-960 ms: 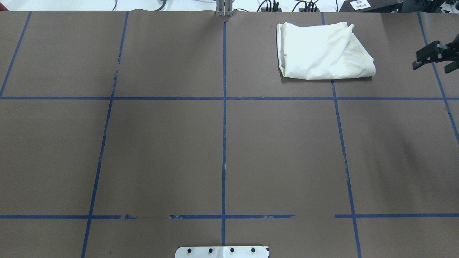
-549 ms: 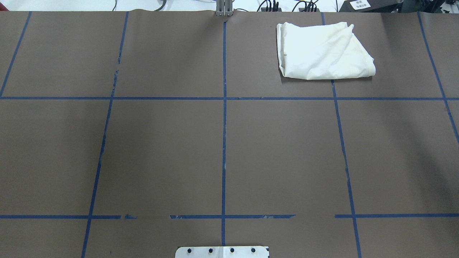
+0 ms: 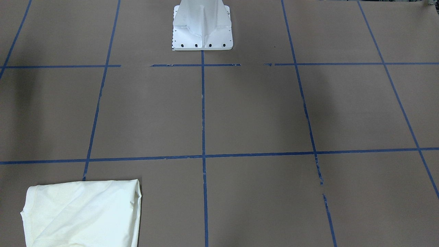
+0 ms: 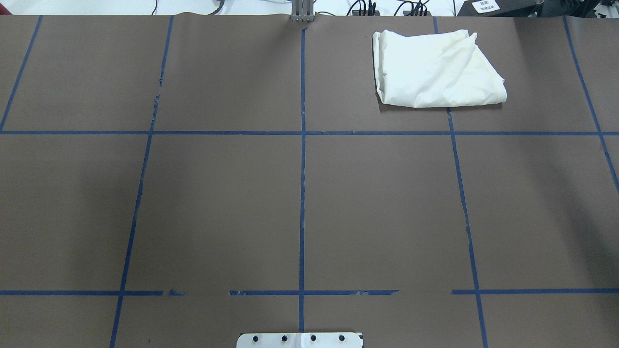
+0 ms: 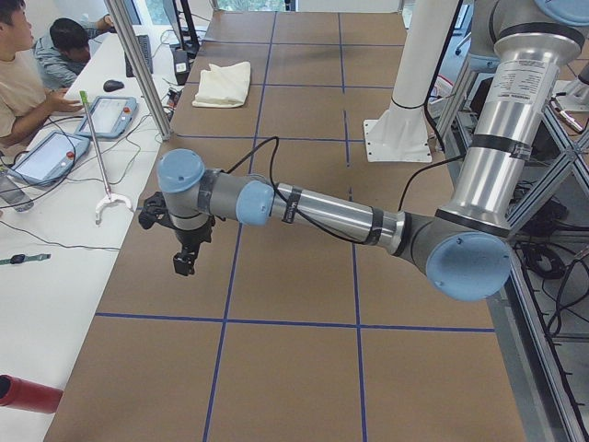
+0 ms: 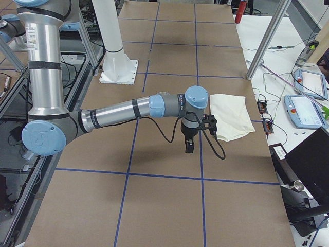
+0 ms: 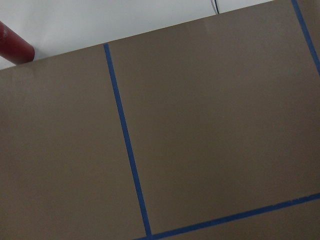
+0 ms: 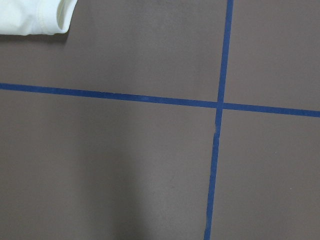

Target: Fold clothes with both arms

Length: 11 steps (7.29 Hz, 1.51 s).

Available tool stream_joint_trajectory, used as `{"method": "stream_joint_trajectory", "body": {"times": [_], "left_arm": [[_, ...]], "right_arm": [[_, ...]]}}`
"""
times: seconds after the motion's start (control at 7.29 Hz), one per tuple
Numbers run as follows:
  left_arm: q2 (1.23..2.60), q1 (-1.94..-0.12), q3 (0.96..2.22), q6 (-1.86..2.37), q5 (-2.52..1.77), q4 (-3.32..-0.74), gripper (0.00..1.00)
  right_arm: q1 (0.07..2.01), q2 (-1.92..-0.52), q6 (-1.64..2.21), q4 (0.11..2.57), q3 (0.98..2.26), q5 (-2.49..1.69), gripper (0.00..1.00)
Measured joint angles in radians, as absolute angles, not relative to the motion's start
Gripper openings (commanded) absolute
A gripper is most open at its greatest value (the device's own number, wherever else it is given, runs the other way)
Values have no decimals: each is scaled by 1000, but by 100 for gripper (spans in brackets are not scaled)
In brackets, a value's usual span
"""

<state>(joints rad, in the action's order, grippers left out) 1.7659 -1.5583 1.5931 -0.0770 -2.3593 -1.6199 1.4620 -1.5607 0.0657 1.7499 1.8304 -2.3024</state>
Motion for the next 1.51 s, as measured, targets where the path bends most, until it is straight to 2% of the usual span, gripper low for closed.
{"method": "stream_joint_trajectory", "body": {"times": [0.27, 0.55, 1.1, 1.51], "left_arm": [[1570, -1553, 1642, -76, -2360, -1895, 100], [1481, -1550, 1640, -71, -2361, -2070, 100], [1587, -1534, 1642, -73, -2356, -1771, 100], [1573, -1535, 1746, -75, -2357, -1631, 100]], "right_arm": [[1461, -1563, 65, 1701, 1787, -2302, 100], [1461, -1573, 67, 1643, 1747, -2302, 100], [1462, -1593, 67, 1628, 1726, -2303, 100], [1462, -1594, 61, 1617, 1695, -2323, 100]]}}
